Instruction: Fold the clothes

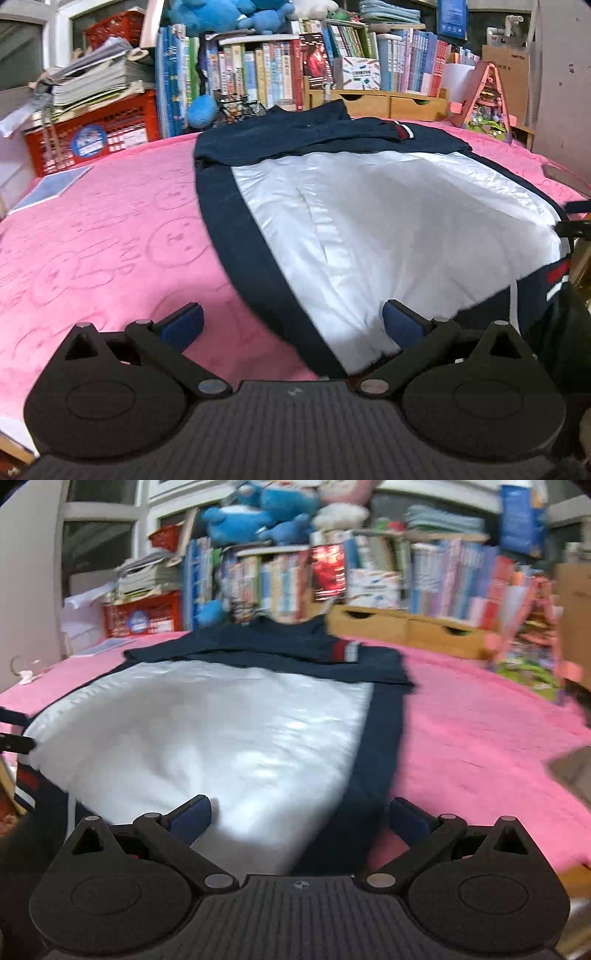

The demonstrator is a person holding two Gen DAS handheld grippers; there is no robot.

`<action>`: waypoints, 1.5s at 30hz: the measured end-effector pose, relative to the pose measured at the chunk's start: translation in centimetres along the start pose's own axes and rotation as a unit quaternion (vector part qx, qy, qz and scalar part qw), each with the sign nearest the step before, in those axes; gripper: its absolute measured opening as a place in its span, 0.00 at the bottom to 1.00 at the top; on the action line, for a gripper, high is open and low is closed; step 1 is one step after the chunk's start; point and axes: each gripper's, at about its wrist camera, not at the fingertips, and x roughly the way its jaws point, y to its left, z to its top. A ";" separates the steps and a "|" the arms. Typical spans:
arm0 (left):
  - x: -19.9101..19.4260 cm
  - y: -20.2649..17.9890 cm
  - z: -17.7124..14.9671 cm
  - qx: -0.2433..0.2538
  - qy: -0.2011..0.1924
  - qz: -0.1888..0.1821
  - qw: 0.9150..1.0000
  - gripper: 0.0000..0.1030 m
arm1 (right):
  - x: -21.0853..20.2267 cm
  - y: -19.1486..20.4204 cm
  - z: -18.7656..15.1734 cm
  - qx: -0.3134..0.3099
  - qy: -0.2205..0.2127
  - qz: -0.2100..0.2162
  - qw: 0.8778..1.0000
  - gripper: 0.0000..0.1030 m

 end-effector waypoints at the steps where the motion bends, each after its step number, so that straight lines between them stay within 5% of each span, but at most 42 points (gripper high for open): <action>1: -0.3 -0.2 -0.2 0.007 0.004 0.006 1.000 1.00 | -0.7 -0.5 -0.5 0.005 0.005 -0.013 1.000 1.00; 6: -1.7 -2.6 -2.4 0.096 0.020 0.035 0.995 1.00 | -3.8 0.4 -3.5 -0.045 0.005 -0.087 0.995 1.00; 12: -0.6 -6.5 -4.8 0.156 0.028 0.014 0.987 1.00 | -4.8 4.8 -7.0 -0.128 -0.022 -0.080 0.988 1.00; 16: 1.4 -8.3 -4.9 0.178 0.018 0.070 0.981 1.00 | -2.3 7.7 -7.6 -0.200 -0.018 -0.104 0.974 1.00; 20: -0.2 -7.6 -3.0 0.150 -0.042 0.118 0.981 1.00 | -1.6 8.8 -7.3 -0.231 -0.038 -0.147 0.961 1.00; 23: -3.2 -6.6 0.2 0.142 -0.118 0.111 0.977 1.00 | -2.8 8.5 -5.2 -0.216 -0.091 -0.171 0.957 1.00; 27: -1.8 -5.3 5.6 0.147 -0.154 0.125 0.969 1.00 | -3.4 7.3 -0.7 -0.177 -0.142 -0.181 0.957 1.00; 30: 0.7 -5.0 8.0 0.141 -0.145 0.119 0.972 1.00 | -3.4 7.2 1.7 -0.161 -0.153 -0.142 0.965 1.00; 32: 2.3 -4.4 9.5 0.132 -0.140 0.106 0.976 1.00 | -4.1 8.6 1.6 -0.174 -0.158 -0.069 0.970 1.00; 35: 3.5 -3.4 10.6 0.091 -0.129 0.091 0.983 1.00 | -3.9 12.2 0.4 -0.228 -0.155 0.004 0.961 1.00; 38: 4.7 -1.8 12.0 0.049 -0.118 0.079 0.989 1.00 | -2.0 15.1 -0.7 -0.281 -0.147 -0.013 0.948 1.00; 45: 7.9 1.2 14.1 0.008 -0.081 0.066 0.994 1.00 | 2.2 12.3 3.3 -0.227 -0.131 -0.107 0.959 1.00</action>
